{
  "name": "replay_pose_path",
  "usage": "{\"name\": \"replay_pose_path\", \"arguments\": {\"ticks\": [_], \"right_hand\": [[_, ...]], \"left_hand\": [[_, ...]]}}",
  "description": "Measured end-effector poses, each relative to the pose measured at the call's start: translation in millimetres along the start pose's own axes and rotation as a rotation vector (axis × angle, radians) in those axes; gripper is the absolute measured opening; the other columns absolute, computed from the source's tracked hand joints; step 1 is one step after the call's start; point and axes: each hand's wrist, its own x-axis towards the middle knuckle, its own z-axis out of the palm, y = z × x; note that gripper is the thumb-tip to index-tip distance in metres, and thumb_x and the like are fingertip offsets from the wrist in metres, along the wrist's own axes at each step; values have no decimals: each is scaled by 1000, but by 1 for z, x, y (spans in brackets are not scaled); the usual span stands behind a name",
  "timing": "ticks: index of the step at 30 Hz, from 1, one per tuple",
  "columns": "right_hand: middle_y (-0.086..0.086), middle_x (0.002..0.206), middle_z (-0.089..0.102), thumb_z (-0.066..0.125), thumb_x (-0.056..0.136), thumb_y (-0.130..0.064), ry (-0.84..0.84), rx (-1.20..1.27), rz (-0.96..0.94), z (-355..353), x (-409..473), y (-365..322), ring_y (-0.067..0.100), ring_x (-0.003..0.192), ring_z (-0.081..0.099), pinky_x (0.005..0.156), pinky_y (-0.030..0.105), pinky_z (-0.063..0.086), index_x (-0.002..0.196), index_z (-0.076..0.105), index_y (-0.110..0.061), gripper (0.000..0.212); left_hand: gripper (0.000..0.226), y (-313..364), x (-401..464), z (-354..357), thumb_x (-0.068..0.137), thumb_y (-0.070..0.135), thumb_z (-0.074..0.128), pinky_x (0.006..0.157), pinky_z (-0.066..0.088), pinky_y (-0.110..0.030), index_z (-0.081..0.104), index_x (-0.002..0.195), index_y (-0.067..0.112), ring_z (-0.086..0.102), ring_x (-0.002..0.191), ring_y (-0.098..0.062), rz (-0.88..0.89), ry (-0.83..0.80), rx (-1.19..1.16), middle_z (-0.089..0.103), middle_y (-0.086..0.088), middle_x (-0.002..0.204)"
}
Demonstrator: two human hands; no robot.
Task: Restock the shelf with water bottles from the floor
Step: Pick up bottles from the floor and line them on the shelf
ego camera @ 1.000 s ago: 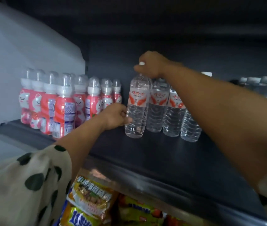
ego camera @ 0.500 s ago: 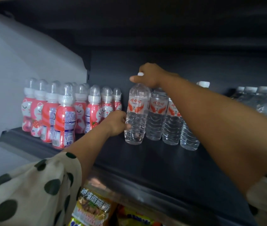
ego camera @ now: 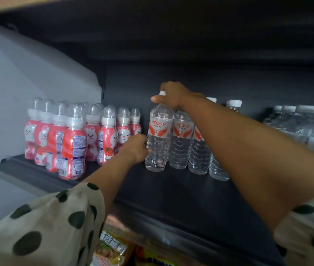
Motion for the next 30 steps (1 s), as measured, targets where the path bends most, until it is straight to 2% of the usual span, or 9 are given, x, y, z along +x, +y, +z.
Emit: {"name": "replay_pose_path", "arguments": {"ticks": [4, 8, 10, 14, 16, 19, 23, 27, 30], "right_hand": [[11, 127, 53, 58, 87, -53, -6, 20, 33, -2, -3, 0, 29, 111, 55, 91, 42, 47, 123, 49, -11, 56], [13, 146, 39, 55, 86, -59, -39, -9, 74, -13, -17, -6, 30, 126, 47, 97, 41, 43, 146, 24, -10, 83], [14, 146, 38, 55, 88, -54, -43, -49, 83, -21, -30, -12, 32, 126, 46, 93, 37, 42, 148, 17, -9, 84], [16, 132, 48, 56, 91, -38, -61, -154, 50, -37, -81, -31, 33, 111, 53, 79, 34, 43, 140, 29, -8, 64], [14, 131, 50, 57, 90, -33, -118, -230, 36, -39, -119, -44, 34, 113, 53, 83, 36, 44, 137, 34, -10, 57], [13, 131, 52, 60, 86, -31, -154, -308, 25, -39, -183, -65, 34, 115, 53, 93, 41, 45, 135, 37, -12, 58], [14, 125, 50, 62, 86, -32, -190, -329, 23, -41, -284, -103, 34, 112, 52, 83, 35, 42, 126, 40, -8, 52], [16, 123, 49, 63, 83, -33, -271, -289, 51, -18, -388, -136, 35, 115, 50, 90, 40, 44, 124, 40, -8, 53], [16, 125, 49, 64, 81, -34, -327, -293, 63, 15, -457, -146, 34, 116, 50, 91, 39, 41, 128, 40, -7, 59]], "left_hand": [[26, 2, -3, 0, 92, 16, 60, 90, 48, -37, 61, 112, 0, 60, 101, -29, 4, 7, 21, 65, -15, 109], [29, 1, -9, -10, 88, 21, 66, 87, 49, -35, 63, 108, 1, 61, 98, -27, -3, 8, 44, 66, -14, 106], [31, 6, -17, -20, 86, 22, 68, 89, 49, -37, 63, 108, 1, 61, 99, -28, 8, 20, 59, 66, -14, 107], [29, 22, -49, -48, 87, 20, 64, 83, 46, -34, 61, 110, 2, 59, 100, -30, 51, 16, 159, 65, -14, 108], [23, 31, -75, -62, 86, 18, 62, 81, 46, -35, 60, 104, 4, 59, 98, -31, 80, 13, 215, 64, -15, 107], [23, 46, -127, -80, 84, 14, 61, 81, 46, -36, 58, 104, 3, 57, 102, -34, 132, -5, 279, 61, -18, 111], [37, 58, -212, -92, 82, 13, 62, 86, 51, -41, 54, 117, 8, 57, 105, -32, 140, -112, 323, 58, -13, 117], [26, 61, -308, -83, 80, 17, 64, 74, 47, -36, 54, 103, 10, 57, 99, -33, 194, -255, 394, 59, -14, 110], [30, 53, -364, -58, 80, 17, 64, 79, 49, -39, 55, 108, 11, 58, 108, -33, 232, -306, 450, 61, -14, 113]]}}
